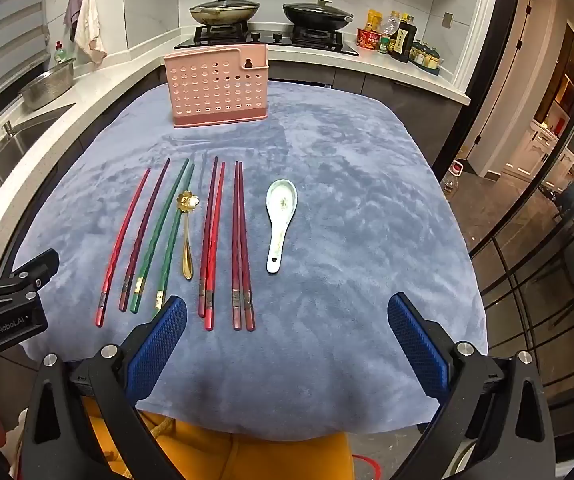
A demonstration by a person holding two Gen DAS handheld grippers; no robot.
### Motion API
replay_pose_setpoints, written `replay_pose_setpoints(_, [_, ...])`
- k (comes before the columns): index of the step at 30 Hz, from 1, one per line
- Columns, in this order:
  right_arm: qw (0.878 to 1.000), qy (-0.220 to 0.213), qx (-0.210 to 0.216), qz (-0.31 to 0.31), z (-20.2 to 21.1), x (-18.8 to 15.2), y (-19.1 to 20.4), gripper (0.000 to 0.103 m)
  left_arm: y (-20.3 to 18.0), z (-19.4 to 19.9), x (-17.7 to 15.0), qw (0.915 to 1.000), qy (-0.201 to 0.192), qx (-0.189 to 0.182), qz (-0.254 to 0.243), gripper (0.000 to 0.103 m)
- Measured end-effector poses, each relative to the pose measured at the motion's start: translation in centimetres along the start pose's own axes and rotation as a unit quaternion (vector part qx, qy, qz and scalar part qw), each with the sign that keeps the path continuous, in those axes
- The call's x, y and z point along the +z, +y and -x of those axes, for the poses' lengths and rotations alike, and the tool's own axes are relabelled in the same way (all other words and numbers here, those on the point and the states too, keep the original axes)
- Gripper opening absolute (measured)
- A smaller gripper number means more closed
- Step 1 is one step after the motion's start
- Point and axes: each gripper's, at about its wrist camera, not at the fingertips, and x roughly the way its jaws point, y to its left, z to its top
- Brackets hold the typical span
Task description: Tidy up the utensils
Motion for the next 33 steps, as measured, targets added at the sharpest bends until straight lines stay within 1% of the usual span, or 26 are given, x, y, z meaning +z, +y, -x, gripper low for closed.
replay_pose_setpoints(2, [1.000,0.002,0.000,0.000,0.0,0.0,-0.1,0.096,0.1,-0.2,0.1,1.0000,0.002,0.003,-0.001,0.096])
replay_pose_setpoints(3, [1.000,0.002,0.000,0.000,0.0,0.0,-0.1,0.096,-0.8,0.3,0.0,0.9998,-0.007,0.014,-0.013,0.096])
replay_pose_setpoints(5, [1.000,0.001,0.001,0.001,0.1,0.0,-0.1,0.096,-1.1,0.3,0.1,0.9998,-0.007,0.014,-0.012,0.096])
replay_pose_setpoints(6, [1.000,0.002,0.000,0.001,0.0,0.0,-0.1,0.097,-0.3,0.3,0.3,0.9999,-0.007,0.010,-0.011,0.096])
replay_pose_setpoints(8, [1.000,0.002,0.000,0.002,0.0,0.0,-0.1,0.096,-0.5,0.2,0.4,0.9999,-0.006,0.011,-0.011,0.096])
replay_pose_setpoints(14, [1.000,0.001,0.002,-0.002,0.1,0.0,-0.1,0.096,-0.3,0.5,0.1,0.9999,-0.010,0.006,-0.011,0.096])
replay_pose_setpoints(33, [1.000,0.001,0.006,0.000,0.1,0.0,-0.1,0.096,-0.4,0.6,0.1,0.9999,-0.012,0.006,-0.011,0.096])
